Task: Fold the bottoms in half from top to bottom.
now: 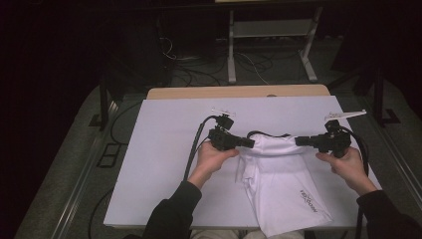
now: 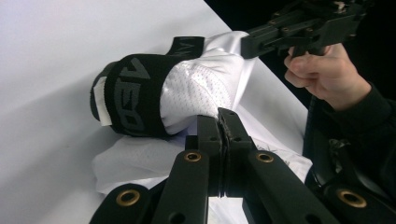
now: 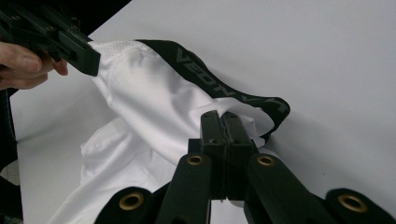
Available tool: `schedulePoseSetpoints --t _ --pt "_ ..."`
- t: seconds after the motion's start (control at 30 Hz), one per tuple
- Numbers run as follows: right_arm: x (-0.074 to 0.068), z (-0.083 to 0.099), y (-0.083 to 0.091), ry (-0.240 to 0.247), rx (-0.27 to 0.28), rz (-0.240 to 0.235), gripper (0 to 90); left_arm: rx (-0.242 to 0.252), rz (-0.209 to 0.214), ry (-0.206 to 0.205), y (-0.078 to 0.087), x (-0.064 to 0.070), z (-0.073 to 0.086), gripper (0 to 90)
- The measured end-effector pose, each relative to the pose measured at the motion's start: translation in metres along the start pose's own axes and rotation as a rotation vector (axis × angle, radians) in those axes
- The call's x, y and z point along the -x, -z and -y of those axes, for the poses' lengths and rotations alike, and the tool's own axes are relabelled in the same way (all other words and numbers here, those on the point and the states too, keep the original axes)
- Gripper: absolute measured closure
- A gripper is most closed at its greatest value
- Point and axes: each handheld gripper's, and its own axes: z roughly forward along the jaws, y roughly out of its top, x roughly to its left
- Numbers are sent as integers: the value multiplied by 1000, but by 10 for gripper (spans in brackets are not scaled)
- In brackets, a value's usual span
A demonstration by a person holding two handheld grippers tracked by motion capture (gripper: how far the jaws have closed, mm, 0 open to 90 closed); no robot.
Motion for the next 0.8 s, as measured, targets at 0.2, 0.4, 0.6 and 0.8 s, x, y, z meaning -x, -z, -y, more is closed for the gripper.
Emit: schedulePoseSetpoints --t 0.2,0.4,0.6,0.8 --pt "-2 5 2 1 -13 -3 878 -16 26 -9 0 8 5 873" --pt "-1 12 3 -7 -27 -3 879 -31 61 -15 -4 18 11 873" --pt "-4 20 7 -10 -41 -15 878 -35 103 -13 -5 26 19 873" --pt "-7 28 8 -7 -63 -26 878 -45 130 -18 -6 32 29 873"
